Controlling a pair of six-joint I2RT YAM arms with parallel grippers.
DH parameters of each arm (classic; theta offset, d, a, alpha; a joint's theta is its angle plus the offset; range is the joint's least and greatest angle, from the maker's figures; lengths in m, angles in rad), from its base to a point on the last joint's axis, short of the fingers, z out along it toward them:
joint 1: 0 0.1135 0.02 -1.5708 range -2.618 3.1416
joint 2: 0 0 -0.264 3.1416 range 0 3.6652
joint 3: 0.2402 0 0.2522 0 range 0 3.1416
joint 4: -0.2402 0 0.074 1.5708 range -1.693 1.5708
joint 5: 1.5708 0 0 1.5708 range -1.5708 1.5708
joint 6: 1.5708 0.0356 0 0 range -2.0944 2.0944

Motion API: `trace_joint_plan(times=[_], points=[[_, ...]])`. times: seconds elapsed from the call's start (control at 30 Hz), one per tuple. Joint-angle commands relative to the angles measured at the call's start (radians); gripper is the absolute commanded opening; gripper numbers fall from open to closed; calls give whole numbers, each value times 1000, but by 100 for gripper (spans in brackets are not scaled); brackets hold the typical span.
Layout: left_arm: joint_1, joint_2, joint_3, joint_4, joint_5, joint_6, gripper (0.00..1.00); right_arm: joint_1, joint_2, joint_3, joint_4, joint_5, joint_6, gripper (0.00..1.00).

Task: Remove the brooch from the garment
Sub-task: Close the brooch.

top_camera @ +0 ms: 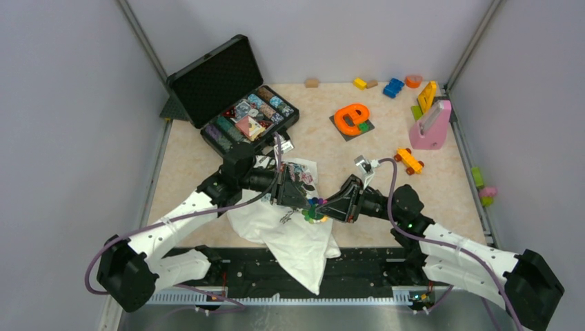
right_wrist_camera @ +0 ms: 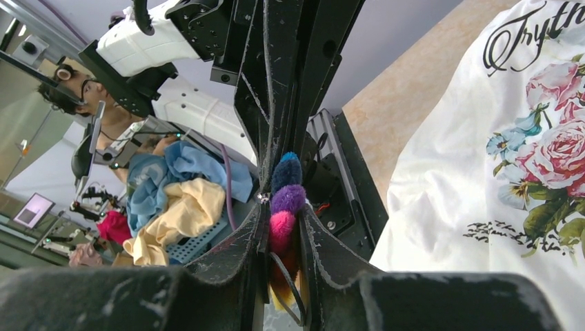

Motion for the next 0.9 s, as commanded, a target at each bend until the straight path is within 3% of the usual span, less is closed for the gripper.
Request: trace_joint_plan(times=[0.0, 0.13, 0.87], points=[[-5, 0, 22, 77, 4, -13, 0, -2, 17, 10, 29, -16, -5, 18], [-5, 3, 24, 54, -9, -11, 0, -2, 16, 2, 41, -17, 1, 23], [29, 14, 18, 23, -20, -18, 0, -12, 1, -9, 21, -5, 2, 26]])
